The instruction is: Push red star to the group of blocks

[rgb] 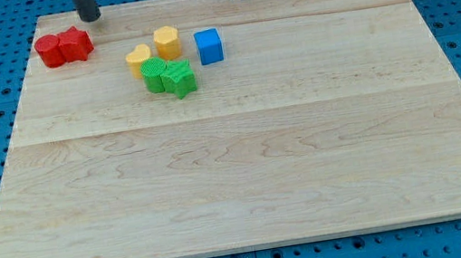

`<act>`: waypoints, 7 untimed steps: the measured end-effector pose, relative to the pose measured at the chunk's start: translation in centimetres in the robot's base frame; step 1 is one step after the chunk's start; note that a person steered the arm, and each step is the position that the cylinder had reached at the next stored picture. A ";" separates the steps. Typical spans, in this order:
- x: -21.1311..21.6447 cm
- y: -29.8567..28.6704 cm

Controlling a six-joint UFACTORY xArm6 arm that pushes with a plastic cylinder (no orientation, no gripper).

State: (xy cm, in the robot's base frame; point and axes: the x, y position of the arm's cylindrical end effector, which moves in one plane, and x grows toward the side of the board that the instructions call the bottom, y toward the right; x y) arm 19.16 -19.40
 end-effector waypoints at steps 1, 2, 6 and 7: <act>1.6 -2.1; 5.4 -1.4; 13.8 -2.7; 17.1 -3.1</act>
State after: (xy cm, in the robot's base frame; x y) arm 36.27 -22.53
